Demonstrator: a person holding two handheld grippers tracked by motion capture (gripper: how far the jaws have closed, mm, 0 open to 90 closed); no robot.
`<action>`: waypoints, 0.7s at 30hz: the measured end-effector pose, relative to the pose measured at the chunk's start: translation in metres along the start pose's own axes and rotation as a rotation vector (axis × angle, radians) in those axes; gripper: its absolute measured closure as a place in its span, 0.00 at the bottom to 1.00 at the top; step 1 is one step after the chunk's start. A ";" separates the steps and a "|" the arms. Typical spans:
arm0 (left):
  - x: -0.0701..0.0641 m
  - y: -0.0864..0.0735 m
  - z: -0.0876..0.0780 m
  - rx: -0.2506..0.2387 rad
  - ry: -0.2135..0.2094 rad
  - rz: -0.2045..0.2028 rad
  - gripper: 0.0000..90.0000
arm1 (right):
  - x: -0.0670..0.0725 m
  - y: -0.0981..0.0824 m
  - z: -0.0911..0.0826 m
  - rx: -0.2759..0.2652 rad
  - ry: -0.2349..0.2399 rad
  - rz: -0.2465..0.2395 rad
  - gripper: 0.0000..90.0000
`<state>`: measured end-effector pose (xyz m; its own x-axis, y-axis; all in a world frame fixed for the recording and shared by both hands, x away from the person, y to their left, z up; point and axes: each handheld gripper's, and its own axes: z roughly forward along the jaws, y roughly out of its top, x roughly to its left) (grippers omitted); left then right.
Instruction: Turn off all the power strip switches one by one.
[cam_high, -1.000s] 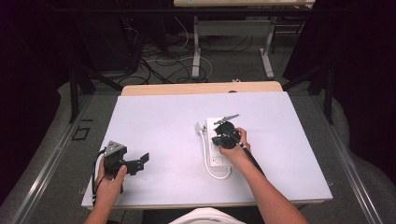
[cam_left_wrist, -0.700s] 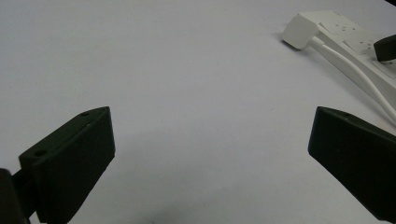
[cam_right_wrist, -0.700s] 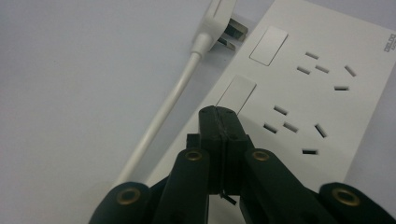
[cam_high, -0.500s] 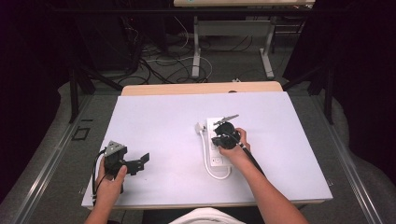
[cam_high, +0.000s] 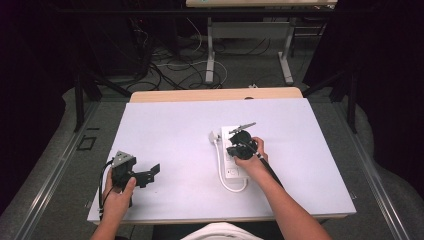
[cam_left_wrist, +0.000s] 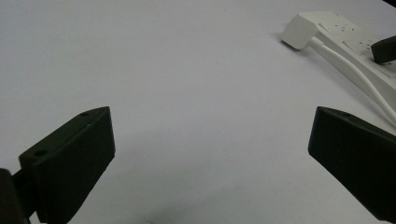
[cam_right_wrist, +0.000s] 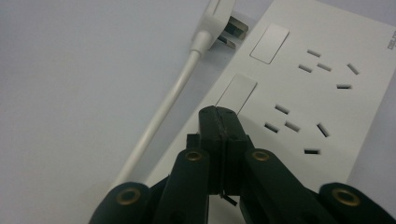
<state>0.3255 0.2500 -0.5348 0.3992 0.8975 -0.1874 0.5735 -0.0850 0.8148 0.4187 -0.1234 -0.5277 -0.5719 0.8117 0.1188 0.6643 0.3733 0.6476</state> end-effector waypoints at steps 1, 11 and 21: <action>0.000 0.000 0.000 0.000 0.000 -0.001 0.01 | 0.000 0.000 -0.001 0.008 -0.005 -0.001 1.00; 0.001 0.000 0.000 -0.001 0.001 0.002 0.01 | 0.000 0.004 -0.002 0.017 -0.007 -0.006 1.00; 0.001 0.000 0.000 -0.001 0.000 0.001 0.01 | -0.001 0.013 -0.007 0.001 -0.011 -0.001 1.00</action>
<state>0.3257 0.2507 -0.5349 0.3997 0.8975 -0.1863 0.5724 -0.0856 0.8155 0.4246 -0.1223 -0.5146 -0.5671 0.8163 0.1101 0.6641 0.3741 0.6473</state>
